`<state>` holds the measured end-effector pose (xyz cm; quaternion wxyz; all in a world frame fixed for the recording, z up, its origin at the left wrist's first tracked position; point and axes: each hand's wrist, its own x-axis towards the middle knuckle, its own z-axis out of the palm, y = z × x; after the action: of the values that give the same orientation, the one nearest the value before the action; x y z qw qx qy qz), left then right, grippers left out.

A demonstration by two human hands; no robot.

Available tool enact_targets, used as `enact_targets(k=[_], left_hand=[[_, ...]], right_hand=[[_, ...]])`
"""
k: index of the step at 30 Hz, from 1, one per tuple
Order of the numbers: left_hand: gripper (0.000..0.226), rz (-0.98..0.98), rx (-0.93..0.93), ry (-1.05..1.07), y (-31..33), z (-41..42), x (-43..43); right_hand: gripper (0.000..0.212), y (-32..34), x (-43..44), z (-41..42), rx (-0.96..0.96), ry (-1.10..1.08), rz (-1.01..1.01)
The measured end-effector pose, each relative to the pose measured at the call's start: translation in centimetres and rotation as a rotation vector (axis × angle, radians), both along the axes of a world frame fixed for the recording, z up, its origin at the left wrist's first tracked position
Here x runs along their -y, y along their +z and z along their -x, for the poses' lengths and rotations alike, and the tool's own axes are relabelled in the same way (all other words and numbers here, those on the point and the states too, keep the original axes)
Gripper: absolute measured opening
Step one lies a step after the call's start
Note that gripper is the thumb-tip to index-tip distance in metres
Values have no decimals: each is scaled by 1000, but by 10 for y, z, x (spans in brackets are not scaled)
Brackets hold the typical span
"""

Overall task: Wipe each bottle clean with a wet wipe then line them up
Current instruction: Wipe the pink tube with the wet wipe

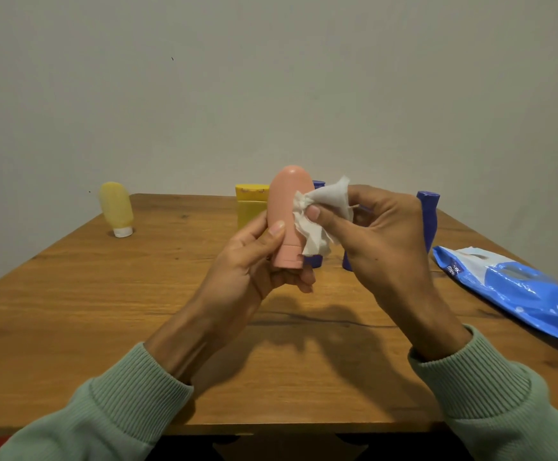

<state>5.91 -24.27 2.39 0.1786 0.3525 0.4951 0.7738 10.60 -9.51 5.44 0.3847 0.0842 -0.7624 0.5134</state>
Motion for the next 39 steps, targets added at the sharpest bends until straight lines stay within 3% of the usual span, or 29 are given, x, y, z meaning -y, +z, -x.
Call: enact_targets(k=[6,12,20,27,33,36,39], left_hand=[[37,-12,-3,-7,0,6,-4],[40,97,-109,-19,-6,6,0],[41,231,-262,83,-11,9,1],[34,354,-420,217,-16,6,-1],[32,402,-518,306,-21,4,-5],[37,424,-525,324,-25,4,-6],[22,368,-493,315,-25,5,-7]], right_hand=[[22,2,-1,-1,-10,59,3],[20,6,-5,6,-100,-47,67],[14,11,-16,4,-44,3,3],[7,15,-19,5,-12,-111,-270],[15,14,-13,-1,-18,-216,-538],[13,13,-6,-6,13,-166,-621],[15,11,1,-7,12,-139,-707]])
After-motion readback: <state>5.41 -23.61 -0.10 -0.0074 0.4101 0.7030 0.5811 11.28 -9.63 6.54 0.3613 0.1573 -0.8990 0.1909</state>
